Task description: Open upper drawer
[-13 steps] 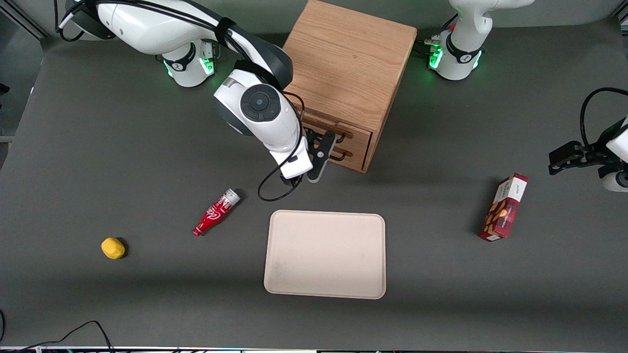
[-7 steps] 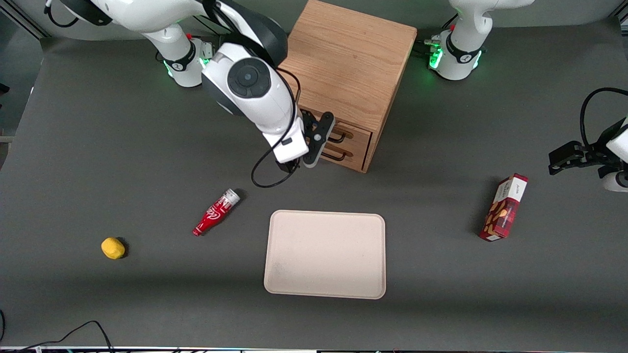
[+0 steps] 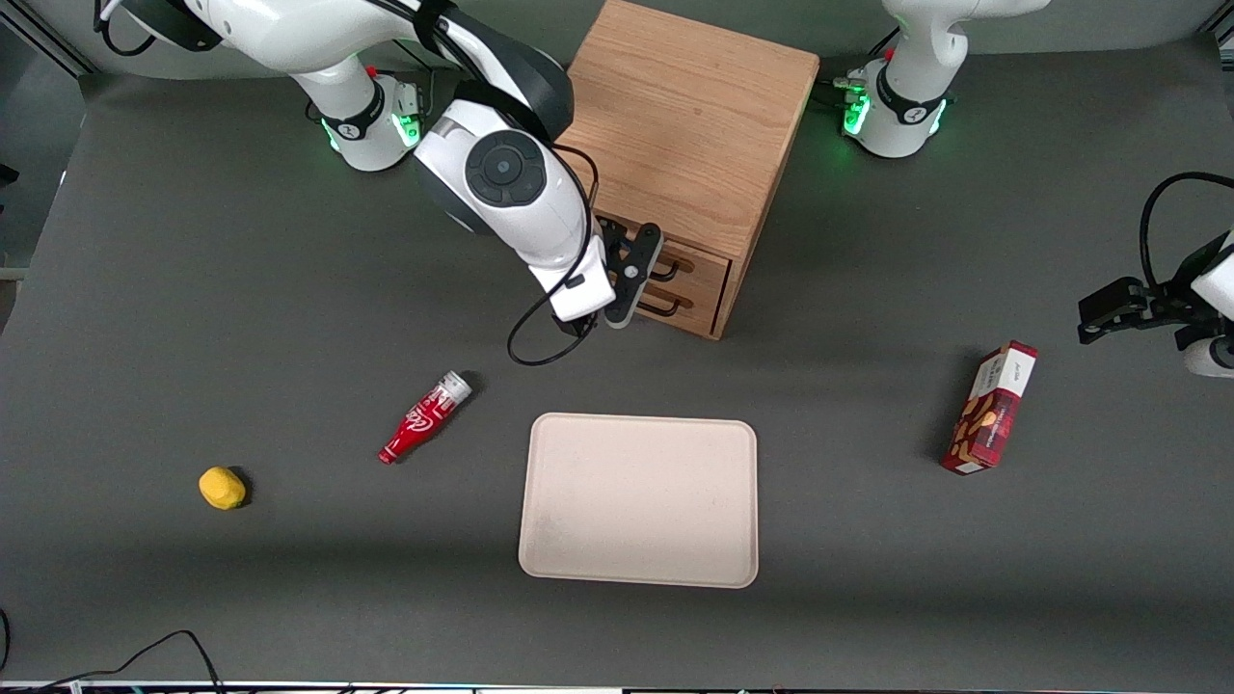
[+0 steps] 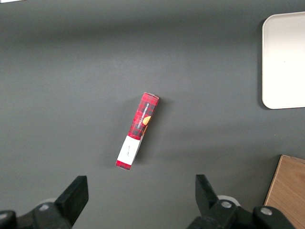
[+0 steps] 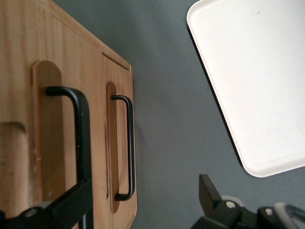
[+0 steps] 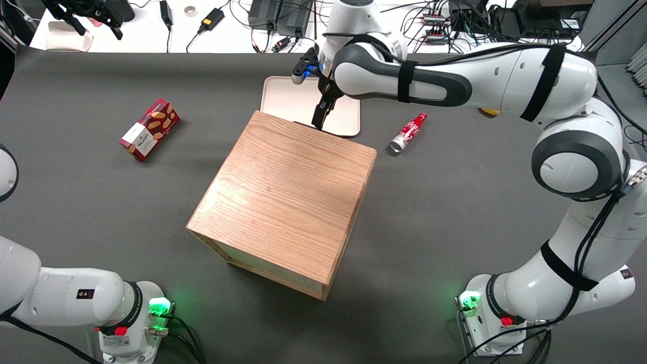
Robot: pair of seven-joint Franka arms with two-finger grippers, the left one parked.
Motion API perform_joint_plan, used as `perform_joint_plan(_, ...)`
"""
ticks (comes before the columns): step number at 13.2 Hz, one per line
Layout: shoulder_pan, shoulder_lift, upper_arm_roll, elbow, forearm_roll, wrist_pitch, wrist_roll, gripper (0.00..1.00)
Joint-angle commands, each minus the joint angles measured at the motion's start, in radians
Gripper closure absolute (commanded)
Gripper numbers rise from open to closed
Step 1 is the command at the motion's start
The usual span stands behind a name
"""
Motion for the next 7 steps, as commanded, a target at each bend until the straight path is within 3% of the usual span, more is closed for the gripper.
perform_joint_plan(1, 0.004, 0.008, 0.000, -0.012, -0.007, 0.038, -0.026, 0.00)
perform_joint_plan(5, -0.011, -0.016, 0.001, -0.007, -0.001, 0.034, -0.049, 0.00)
perform_joint_plan(7, -0.045, -0.113, -0.002, -0.010, 0.020, 0.025, -0.022, 0.00)
